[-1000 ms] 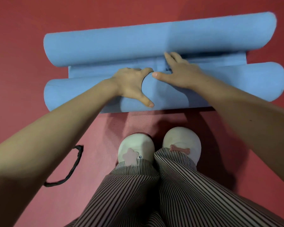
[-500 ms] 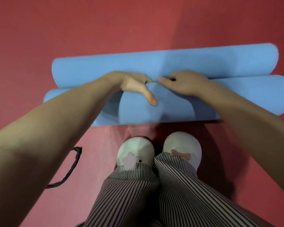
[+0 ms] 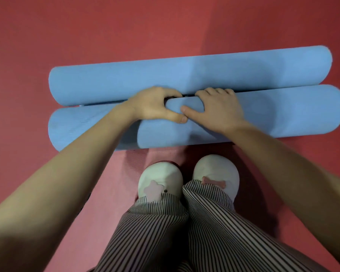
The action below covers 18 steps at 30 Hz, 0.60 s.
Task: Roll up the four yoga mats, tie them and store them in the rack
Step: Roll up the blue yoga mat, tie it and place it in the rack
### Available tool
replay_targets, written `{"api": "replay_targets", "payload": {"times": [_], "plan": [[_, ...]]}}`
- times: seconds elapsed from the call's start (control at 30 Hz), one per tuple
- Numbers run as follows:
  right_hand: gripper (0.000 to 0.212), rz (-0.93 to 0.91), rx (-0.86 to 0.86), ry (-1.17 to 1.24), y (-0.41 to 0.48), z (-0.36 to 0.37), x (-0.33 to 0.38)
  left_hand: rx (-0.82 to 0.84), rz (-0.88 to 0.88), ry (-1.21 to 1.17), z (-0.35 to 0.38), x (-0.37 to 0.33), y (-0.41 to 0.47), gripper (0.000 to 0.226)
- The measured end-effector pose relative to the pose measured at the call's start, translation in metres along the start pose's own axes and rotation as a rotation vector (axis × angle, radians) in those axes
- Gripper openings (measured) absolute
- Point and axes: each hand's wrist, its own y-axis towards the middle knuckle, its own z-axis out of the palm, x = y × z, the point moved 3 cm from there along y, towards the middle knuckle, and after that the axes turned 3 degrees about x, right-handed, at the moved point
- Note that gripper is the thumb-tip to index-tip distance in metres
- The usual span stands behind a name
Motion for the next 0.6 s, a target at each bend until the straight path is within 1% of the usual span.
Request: {"api": "replay_targets", "payload": {"times": [0.07, 0.13, 0.17, 0.2, 0.27, 0.33, 0.47, 0.53, 0.6], "plan": [[0.065, -0.013, 0.007, 0.026, 0.007, -0.002, -0.002, -0.102, 0.013, 0.165, 0.004, -0.001, -0.009, 0.089], [0.063, -0.005, 0.024, 0.045, 0.013, -0.005, -0.004, -0.088, -0.009, 0.369, 0.01, -0.002, -0.014, 0.112], [0.064, 0.0, 0.038, 0.056, 0.016, -0.005, -0.004, -0.064, -0.03, 0.423, 0.012, -0.002, -0.014, 0.12], [0.065, 0.005, 0.057, 0.062, 0.019, -0.006, -0.005, -0.046, -0.051, 0.439, 0.011, -0.004, -0.013, 0.124], [0.067, 0.02, 0.09, 0.068, 0.025, -0.007, -0.006, -0.031, -0.088, 0.411, 0.006, -0.006, -0.008, 0.12], [0.069, 0.042, 0.099, 0.086, 0.029, -0.008, -0.007, -0.02, -0.109, 0.389, 0.0, -0.006, -0.003, 0.106], [0.087, 0.092, 0.156, 0.122, 0.03, -0.009, -0.006, 0.004, -0.082, 0.361, -0.006, -0.006, 0.003, 0.084], [0.088, 0.109, 0.168, 0.093, 0.029, -0.013, -0.006, 0.021, -0.078, 0.344, -0.009, -0.006, 0.005, 0.081], [0.085, 0.113, 0.178, 0.073, 0.028, -0.016, -0.005, 0.038, -0.066, 0.338, -0.011, -0.005, 0.008, 0.087]]}}
